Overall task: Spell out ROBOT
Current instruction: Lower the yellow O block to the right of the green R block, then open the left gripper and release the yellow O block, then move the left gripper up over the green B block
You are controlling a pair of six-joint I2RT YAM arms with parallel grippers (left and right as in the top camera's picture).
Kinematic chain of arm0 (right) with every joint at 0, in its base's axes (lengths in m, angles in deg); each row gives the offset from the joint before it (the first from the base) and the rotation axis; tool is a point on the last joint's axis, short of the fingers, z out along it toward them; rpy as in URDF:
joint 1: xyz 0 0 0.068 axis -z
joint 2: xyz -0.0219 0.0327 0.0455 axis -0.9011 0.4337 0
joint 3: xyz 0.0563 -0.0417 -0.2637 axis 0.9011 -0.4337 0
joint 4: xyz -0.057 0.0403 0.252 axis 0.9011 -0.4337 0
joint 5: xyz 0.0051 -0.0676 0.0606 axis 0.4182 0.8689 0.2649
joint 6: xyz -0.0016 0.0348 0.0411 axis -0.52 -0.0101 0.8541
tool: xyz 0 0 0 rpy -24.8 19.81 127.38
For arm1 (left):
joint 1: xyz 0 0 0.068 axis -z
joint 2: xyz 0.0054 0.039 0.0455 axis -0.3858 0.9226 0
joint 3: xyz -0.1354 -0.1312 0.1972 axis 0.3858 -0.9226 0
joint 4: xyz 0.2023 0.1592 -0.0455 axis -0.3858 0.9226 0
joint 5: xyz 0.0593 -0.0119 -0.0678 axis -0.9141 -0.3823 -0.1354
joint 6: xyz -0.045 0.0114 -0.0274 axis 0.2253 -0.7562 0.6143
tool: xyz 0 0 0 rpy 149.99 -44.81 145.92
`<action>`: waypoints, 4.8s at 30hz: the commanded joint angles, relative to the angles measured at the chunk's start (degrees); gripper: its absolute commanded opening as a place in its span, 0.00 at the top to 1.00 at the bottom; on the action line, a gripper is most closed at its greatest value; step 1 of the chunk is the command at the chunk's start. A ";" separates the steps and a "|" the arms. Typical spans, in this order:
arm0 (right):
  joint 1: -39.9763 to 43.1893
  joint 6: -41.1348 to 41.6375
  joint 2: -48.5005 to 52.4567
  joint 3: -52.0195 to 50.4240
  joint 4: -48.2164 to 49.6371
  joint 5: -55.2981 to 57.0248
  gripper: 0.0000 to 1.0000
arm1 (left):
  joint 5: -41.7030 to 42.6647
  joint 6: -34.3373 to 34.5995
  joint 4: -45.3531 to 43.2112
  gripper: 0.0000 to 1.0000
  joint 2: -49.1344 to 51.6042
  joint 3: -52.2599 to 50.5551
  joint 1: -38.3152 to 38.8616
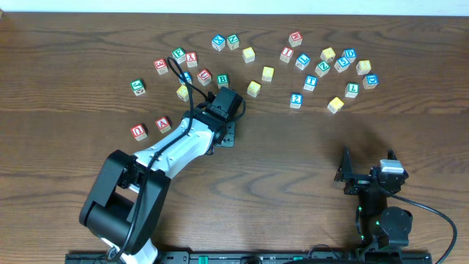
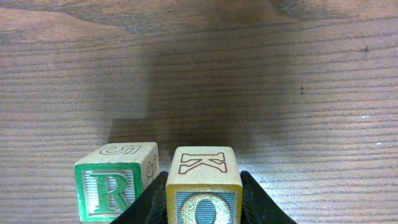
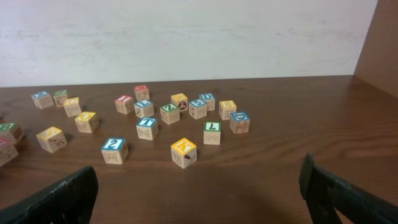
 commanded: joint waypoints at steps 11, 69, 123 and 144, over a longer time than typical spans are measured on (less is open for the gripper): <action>-0.17 0.37 -0.39 -0.07 -0.24 0.07 0.01 | -0.11 -0.76 -0.37 0.80 1.90 -0.17 -0.20; -0.17 0.37 -0.35 -0.07 -0.24 0.07 0.01 | 0.33 -0.76 -0.33 0.56 1.84 0.26 -0.20; -0.17 0.37 -0.35 -0.07 -0.24 0.07 0.01 | -0.87 -2.75 1.16 0.56 -2.14 5.11 -0.20; -0.17 0.37 -0.33 -0.07 -0.24 0.07 0.01 | -5.11 -6.75 0.55 0.51 -15.96 8.74 -0.20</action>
